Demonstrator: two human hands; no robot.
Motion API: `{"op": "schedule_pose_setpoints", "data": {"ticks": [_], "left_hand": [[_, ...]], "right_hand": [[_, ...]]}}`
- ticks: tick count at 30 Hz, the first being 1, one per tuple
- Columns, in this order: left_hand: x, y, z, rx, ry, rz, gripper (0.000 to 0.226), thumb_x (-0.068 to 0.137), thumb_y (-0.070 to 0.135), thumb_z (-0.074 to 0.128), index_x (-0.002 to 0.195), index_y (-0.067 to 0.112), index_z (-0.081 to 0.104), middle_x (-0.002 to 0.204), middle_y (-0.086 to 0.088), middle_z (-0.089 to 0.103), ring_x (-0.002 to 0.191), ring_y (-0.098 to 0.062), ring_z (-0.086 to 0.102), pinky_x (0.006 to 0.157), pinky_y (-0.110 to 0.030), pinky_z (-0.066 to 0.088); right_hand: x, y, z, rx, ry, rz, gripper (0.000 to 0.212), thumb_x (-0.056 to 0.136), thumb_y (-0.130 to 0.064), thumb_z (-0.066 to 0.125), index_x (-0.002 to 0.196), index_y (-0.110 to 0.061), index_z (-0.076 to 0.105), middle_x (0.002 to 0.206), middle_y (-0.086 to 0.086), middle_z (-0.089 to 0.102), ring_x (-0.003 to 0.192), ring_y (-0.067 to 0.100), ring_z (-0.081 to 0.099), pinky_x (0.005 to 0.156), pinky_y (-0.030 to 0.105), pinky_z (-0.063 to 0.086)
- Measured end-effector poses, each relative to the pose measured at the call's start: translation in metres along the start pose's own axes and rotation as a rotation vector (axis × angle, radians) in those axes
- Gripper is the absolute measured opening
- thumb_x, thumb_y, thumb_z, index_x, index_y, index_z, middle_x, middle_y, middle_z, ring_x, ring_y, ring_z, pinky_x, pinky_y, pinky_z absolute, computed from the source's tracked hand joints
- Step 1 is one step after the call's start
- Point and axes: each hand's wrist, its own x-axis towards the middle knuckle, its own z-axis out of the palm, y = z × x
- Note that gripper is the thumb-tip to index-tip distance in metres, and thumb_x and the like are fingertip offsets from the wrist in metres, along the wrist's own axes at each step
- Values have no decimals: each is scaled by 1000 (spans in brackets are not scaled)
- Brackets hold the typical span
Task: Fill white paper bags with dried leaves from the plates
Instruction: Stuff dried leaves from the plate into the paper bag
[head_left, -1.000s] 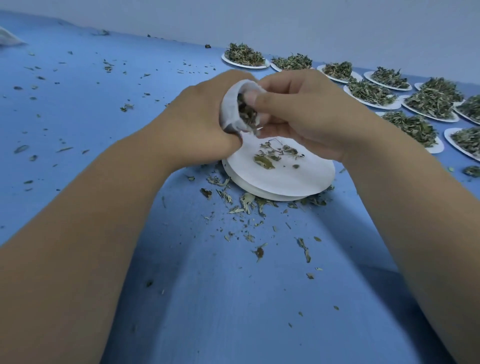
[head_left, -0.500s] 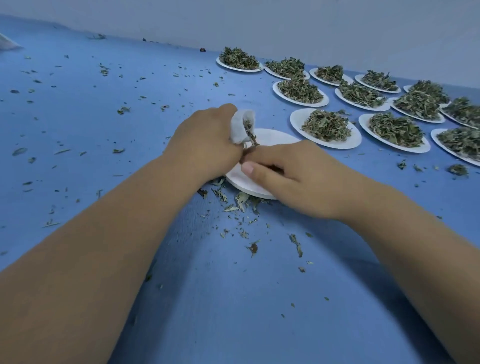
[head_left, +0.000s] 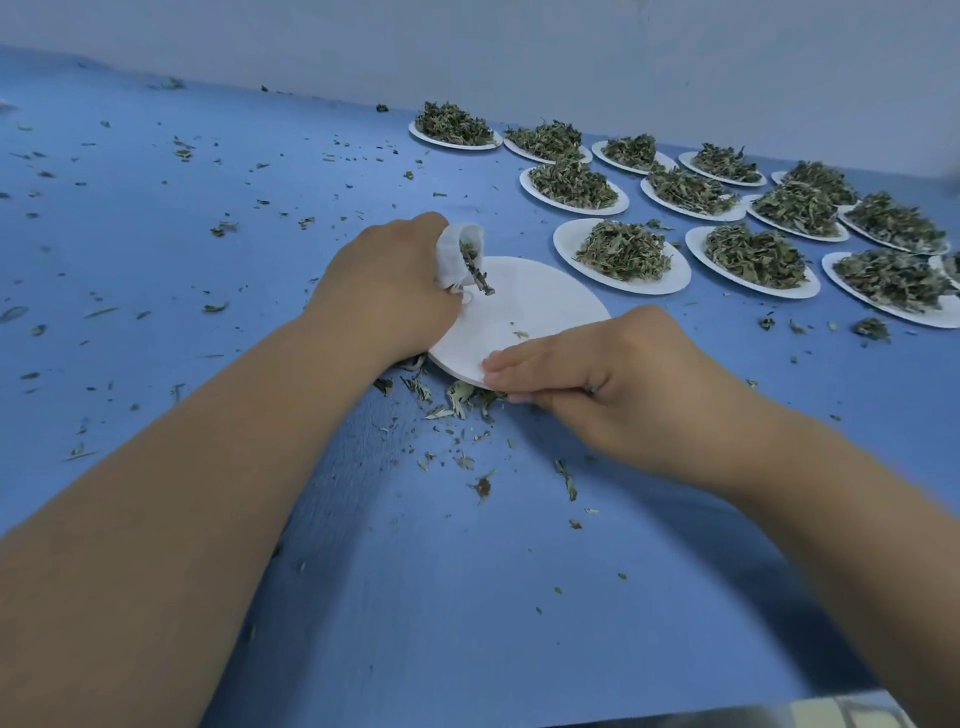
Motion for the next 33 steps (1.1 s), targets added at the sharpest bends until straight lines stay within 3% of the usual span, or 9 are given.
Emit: {"op": "schedule_pose_setpoints", "data": {"ticks": [7, 12, 15, 18, 20, 22, 25, 28, 33], "left_hand": [[-6, 4, -5, -28, 58, -27, 27, 81, 40, 67, 95, 25, 49, 89, 5, 56, 81, -23, 51, 66, -33, 38], [-8, 8, -14, -30, 174, -23, 30, 75, 40, 70, 93, 25, 52, 82, 8, 55, 76, -21, 53, 62, -32, 38], [-11, 8, -17, -74, 200, -29, 32, 73, 38, 71, 97, 24, 55, 85, 7, 59, 78, -22, 55, 66, -34, 46], [-12, 7, -20, -105, 216, -25, 32, 71, 43, 64, 94, 24, 53, 80, 9, 57, 73, -19, 54, 62, -33, 44], [-12, 5, -20, -98, 248, -19, 28, 72, 43, 59, 90, 24, 50, 73, 10, 50, 66, -13, 49, 55, -31, 35], [-12, 4, -20, -108, 290, -25, 22, 75, 36, 60, 86, 23, 47, 69, 10, 47, 62, -7, 44, 52, -30, 29], [-12, 3, -21, -153, 312, -58, 21, 76, 32, 63, 80, 25, 43, 67, 11, 46, 61, -2, 41, 50, -27, 28], [-7, 3, -24, -234, 299, -113, 28, 73, 33, 67, 72, 30, 39, 67, 13, 48, 60, 0, 43, 50, -22, 27], [-5, 1, -25, -272, 279, -156, 29, 76, 32, 65, 70, 29, 37, 66, 11, 49, 61, -2, 46, 50, -22, 30]], "right_hand": [[2, 2, -7, 413, 184, 283, 24, 82, 4, 79, 86, -18, 83, 91, -16, 78, 93, -3, 72, 89, 12, 53], [46, 6, -35, 360, 355, 368, 16, 81, -6, 84, 89, -21, 82, 85, -8, 79, 86, 11, 76, 86, 35, 61], [80, -2, -43, 273, 255, 365, 14, 80, -12, 86, 87, -22, 81, 83, -5, 78, 85, 28, 76, 77, 58, 61], [106, -10, -43, 190, 151, 341, 20, 77, -12, 86, 91, -19, 74, 85, -5, 78, 80, 15, 76, 76, 50, 63], [118, -11, -43, 146, 130, 344, 29, 75, -12, 85, 94, -19, 63, 85, -8, 77, 71, 6, 72, 72, 32, 63], [126, -15, -45, 36, 112, 310, 32, 74, -14, 81, 93, -21, 56, 82, -9, 74, 57, -4, 60, 54, 14, 53], [137, -25, -47, -62, 40, 266, 19, 76, -11, 73, 87, -19, 59, 79, -5, 75, 54, 1, 62, 42, 16, 44], [148, -30, -43, -86, 14, 259, 14, 80, -8, 67, 77, -20, 62, 75, 5, 74, 59, 18, 68, 46, 21, 48], [153, -33, -40, -29, -36, 276, 11, 83, -12, 68, 77, -21, 67, 75, 7, 74, 61, 17, 62, 58, 30, 52]]}}
